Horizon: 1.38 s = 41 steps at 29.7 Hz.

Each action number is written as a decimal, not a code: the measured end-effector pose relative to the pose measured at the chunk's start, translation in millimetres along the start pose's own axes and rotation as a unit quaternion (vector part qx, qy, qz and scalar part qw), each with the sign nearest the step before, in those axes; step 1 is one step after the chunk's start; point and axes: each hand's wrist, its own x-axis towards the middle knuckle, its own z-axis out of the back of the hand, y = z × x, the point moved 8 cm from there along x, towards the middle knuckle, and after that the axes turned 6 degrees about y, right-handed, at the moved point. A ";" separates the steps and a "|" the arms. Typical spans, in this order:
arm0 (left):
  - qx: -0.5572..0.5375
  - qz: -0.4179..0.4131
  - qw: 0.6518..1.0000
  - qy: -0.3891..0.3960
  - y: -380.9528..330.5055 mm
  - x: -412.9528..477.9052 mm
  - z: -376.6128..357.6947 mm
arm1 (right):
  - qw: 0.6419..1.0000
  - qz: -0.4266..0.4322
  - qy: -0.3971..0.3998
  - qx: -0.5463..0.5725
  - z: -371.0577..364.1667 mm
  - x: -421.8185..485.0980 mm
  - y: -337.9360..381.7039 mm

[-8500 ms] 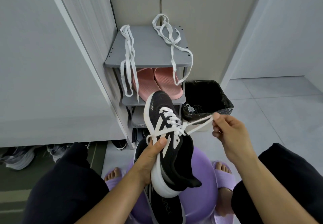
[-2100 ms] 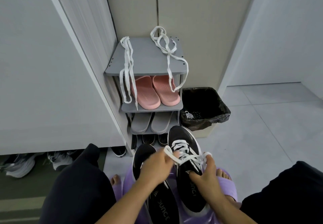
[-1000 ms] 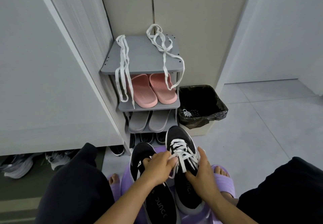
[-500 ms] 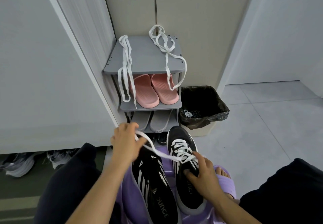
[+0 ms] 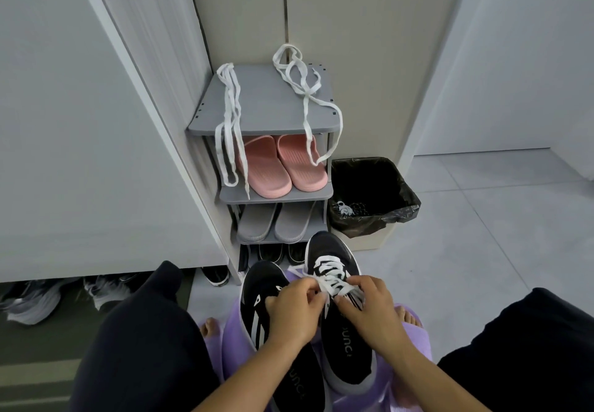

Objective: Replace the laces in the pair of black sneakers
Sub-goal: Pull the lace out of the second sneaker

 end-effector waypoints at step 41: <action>-0.143 -0.001 0.988 0.065 5.0 28.0 -7.2 | 0.995 -0.031 0.062 0.070 7.0 32.1 2.1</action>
